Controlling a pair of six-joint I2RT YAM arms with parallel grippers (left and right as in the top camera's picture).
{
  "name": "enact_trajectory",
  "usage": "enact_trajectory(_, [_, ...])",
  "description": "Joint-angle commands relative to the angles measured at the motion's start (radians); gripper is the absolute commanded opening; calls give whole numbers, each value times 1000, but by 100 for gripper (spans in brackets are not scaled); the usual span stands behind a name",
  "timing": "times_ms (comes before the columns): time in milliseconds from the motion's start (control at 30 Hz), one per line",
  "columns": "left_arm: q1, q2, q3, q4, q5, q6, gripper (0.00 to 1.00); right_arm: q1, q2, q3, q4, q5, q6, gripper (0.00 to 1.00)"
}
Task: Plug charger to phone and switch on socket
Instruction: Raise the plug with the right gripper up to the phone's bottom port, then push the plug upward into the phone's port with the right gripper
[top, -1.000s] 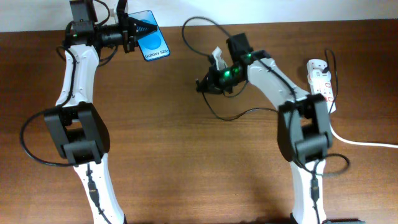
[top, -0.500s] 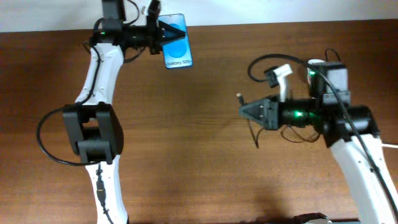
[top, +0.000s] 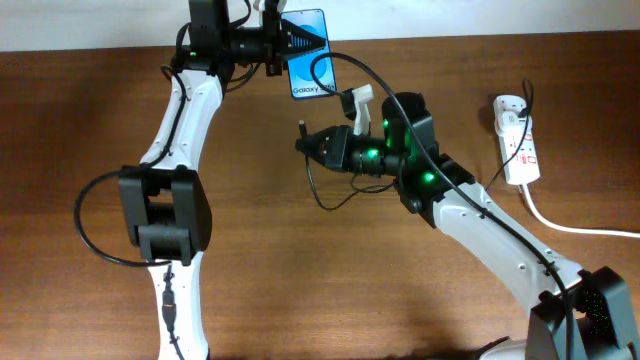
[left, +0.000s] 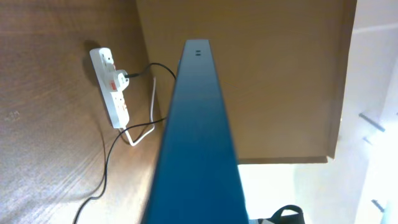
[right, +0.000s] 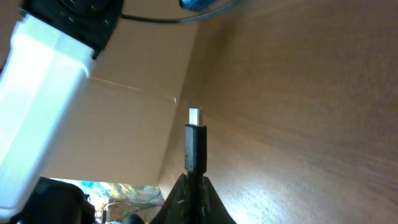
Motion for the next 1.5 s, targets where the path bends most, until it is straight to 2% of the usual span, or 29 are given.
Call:
enact_trajectory(0, [8,-9,10,9,18,-72,0,-39,1,2,15,14,6,4])
enact_trajectory(300, [-2,-9,10,59,43,-68,0,-45,1,2,55,16,-6,4])
enact_trajectory(600, [-9,-9,10,68,98,-3,0,-45,1,2,58,27,-25,4])
enact_trajectory(1467, [0,-9,10,68,68,16,0,-43,0,2,60,19,-21,4])
